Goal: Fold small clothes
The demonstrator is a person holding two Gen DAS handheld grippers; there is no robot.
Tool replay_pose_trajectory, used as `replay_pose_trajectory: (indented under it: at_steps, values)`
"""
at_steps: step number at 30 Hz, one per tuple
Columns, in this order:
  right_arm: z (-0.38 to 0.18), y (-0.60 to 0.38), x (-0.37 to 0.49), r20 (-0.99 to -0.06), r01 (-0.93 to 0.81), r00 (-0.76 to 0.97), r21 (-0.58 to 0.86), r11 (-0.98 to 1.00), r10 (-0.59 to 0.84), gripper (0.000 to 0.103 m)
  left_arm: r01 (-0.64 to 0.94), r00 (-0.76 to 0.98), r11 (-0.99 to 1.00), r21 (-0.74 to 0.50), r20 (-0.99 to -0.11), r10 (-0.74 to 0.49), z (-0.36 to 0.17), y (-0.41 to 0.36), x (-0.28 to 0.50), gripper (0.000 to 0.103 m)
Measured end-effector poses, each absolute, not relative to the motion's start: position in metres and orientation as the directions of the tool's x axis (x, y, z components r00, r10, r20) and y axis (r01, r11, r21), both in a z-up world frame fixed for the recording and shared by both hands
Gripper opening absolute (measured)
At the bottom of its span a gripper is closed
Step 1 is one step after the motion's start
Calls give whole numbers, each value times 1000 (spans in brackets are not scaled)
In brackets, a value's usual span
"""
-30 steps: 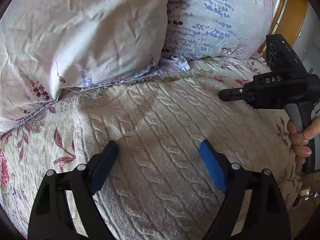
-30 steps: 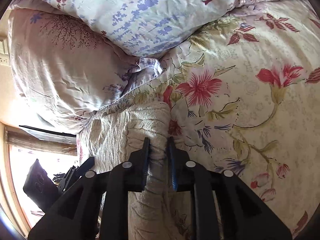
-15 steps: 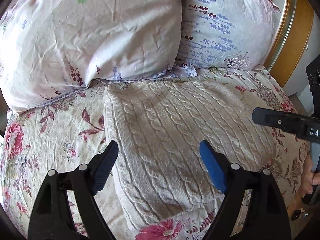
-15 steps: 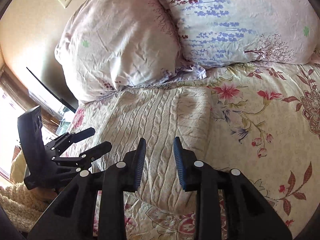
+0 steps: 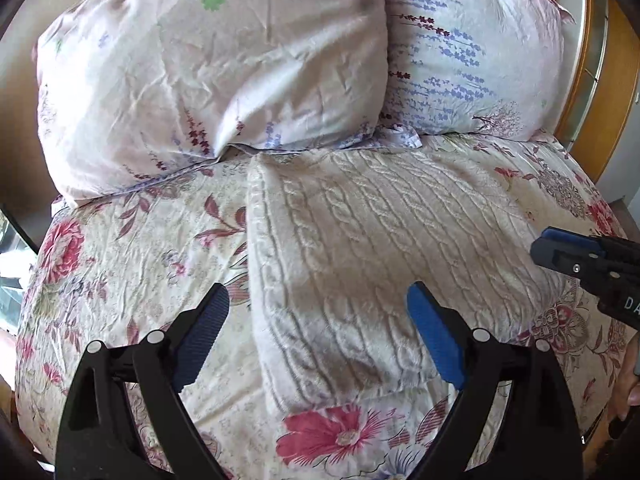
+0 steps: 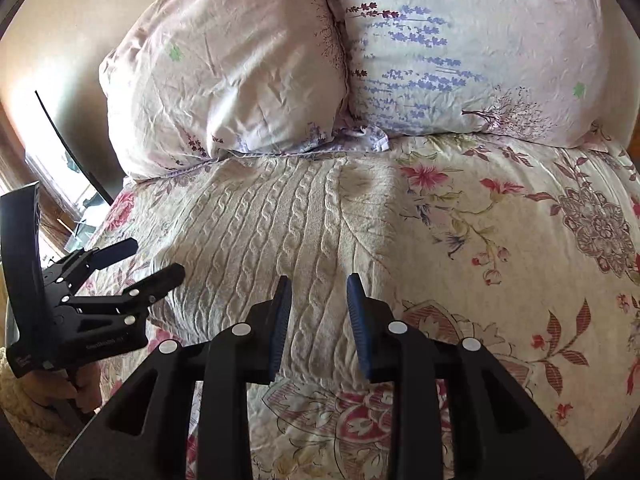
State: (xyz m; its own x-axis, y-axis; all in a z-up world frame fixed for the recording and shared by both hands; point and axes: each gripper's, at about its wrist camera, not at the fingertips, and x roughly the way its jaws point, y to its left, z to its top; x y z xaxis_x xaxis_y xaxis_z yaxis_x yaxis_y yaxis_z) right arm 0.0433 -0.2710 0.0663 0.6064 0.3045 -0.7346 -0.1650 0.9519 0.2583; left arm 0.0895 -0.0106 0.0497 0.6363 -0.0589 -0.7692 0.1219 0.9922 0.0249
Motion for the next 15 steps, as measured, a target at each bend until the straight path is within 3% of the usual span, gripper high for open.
replay_pose_trajectory:
  at_steps: [9, 12, 14, 15]
  values:
    - [24, -240, 34, -810, -152, 567, 80, 985, 153, 33, 56, 486, 996, -71, -870, -89, 0, 6, 89, 91]
    - [35, -245, 26, -790, -134, 585, 131, 982, 185, 33, 62, 503, 997, -50, -861, -75, 7, 6, 81, 91]
    - [44, -252, 13, -759, -116, 623, 149, 982, 189, 42, 82, 521, 996, -23, -851, -62, 11, 3, 69, 91]
    - [46, -254, 7, -750, -109, 636, 148, 983, 184, 52, 86, 521, 996, -13, -852, -56, 11, 3, 65, 91]
